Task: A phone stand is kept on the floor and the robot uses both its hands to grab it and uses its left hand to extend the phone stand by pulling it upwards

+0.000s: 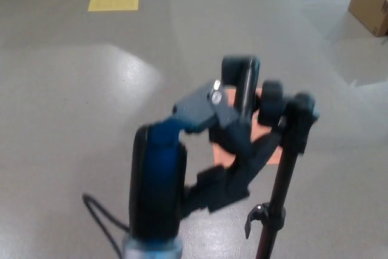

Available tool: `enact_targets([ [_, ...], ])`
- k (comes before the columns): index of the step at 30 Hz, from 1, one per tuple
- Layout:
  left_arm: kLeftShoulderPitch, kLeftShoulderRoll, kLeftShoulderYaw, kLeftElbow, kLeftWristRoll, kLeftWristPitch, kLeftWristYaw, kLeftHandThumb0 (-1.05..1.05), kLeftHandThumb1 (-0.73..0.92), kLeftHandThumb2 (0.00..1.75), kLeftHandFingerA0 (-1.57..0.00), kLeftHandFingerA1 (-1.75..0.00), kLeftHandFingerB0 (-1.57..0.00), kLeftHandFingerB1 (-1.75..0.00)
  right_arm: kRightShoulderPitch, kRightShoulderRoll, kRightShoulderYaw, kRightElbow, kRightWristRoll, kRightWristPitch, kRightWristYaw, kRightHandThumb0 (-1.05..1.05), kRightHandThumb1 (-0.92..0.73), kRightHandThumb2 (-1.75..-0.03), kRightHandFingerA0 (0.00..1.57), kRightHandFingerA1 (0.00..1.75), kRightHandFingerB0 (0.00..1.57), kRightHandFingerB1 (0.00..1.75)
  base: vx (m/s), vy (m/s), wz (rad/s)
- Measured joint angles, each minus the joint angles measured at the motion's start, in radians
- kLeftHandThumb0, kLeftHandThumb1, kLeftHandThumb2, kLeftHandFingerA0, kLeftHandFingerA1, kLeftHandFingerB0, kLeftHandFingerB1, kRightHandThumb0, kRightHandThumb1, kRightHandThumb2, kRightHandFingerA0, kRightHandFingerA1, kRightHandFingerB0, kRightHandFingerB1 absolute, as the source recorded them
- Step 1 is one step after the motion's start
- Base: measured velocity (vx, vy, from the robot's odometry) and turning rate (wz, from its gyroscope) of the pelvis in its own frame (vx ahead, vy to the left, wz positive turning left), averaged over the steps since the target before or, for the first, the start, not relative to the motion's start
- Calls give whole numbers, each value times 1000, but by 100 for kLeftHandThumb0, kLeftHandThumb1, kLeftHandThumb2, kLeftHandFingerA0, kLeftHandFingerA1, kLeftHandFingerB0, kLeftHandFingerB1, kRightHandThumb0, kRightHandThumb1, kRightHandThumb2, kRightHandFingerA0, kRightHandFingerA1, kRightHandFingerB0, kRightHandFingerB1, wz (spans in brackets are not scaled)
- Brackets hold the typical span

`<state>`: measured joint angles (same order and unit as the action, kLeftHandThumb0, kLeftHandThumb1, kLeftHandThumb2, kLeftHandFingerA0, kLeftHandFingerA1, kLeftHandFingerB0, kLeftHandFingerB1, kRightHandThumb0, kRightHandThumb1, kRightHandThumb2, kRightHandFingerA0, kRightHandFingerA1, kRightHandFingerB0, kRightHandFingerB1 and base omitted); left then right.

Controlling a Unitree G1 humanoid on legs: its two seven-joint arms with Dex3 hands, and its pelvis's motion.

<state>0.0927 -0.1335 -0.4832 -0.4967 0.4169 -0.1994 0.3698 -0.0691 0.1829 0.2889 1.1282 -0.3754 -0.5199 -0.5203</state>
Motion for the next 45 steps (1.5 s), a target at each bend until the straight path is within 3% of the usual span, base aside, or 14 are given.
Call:
enact_targets([
  [2,59,10,-8,28,-9,-38,8,-20,45,86,-126,-140,-101,-127,0,0,0,0,0,0,0,-35,-88,-66,120,175,94,175,0,0,0],
  [8,184,43,0,139,-42,-140,27,-23,45,85,-125,-141,-101,-129,1,0,-2,0,0,0,3,-34,-89,-66,122,175,97,175,0,0,0],
  [9,210,46,6,165,-50,-167,33,-17,65,56,-93,-175,-71,-175,2,0,-4,0,1,0,5,-34,-89,-66,120,175,97,175,0,0,0],
  [14,287,39,25,265,-85,-269,43,-18,67,57,-92,-174,-71,-175,7,1,-10,0,1,-2,11,-34,-89,-66,119,175,95,175,0,0,0],
  [16,300,32,36,298,-100,-316,44,-22,47,86,-125,-141,-100,-129,10,1,-13,0,1,-2,15,-33,-88,-66,118,175,94,175,0,0,0],
  [19,319,21,52,326,-115,-370,44,-22,67,59,-95,-158,-67,-172,13,1,-17,-3,0,-2,17,-35,-89,-66,116,175,94,175,0,0,0],
  [23,327,21,65,348,-134,-406,27,-34,57,57,-75,-112,-73,-80,14,2,-21,-9,1,1,24,-35,-89,-66,113,175,92,175,0,0,0],
  [24,333,24,66,354,-148,-413,16,-48,49,56,-45,-35,-42,-34,14,3,-23,-12,2,4,24,-34,-89,-66,116,175,93,175,0,0,0],
  [27,357,56,64,366,-190,-404,-22,-28,29,87,-8,-51,-8,-50,14,4,-27,-15,4,7,24,-34,-88,-66,117,175,93,175,0,0,0],
  [37,385,128,51,341,-293,-350,-151,-58,36,72,-9,-33,0,-19,15,5,-36,-22,14,23,32,-40,-81,-64,107,175,87,175,0,0,0],
  [38,388,130,51,340,-303,-345,-163,-64,37,71,-9,-25,0,-14,16,5,-35,-22,14,25,33,-62,-67,-60,52,124,18,57,0,0,0],
  [40,392,132,50,338,-314,-341,-179,-67,39,72,-10,-16,0,-13,16,5,-34,-22,14,24,35,-77,-54,-93,16,65,3,18,0,0,0],
  [44,402,138,55,331,-327,-331,-208,-67,39,72,-10,-16,0,-13,18,2,-17,-27,15,32,62,-77,-54,-93,16,65,3,18,0,0,0],
  [45,403,138,56,330,-328,-330,-212,-68,41,75,-9,-4,0,-18,18,2,-15,-29,15,33,66,-101,-79,-64,0,0,0,0,0,0,0],
])
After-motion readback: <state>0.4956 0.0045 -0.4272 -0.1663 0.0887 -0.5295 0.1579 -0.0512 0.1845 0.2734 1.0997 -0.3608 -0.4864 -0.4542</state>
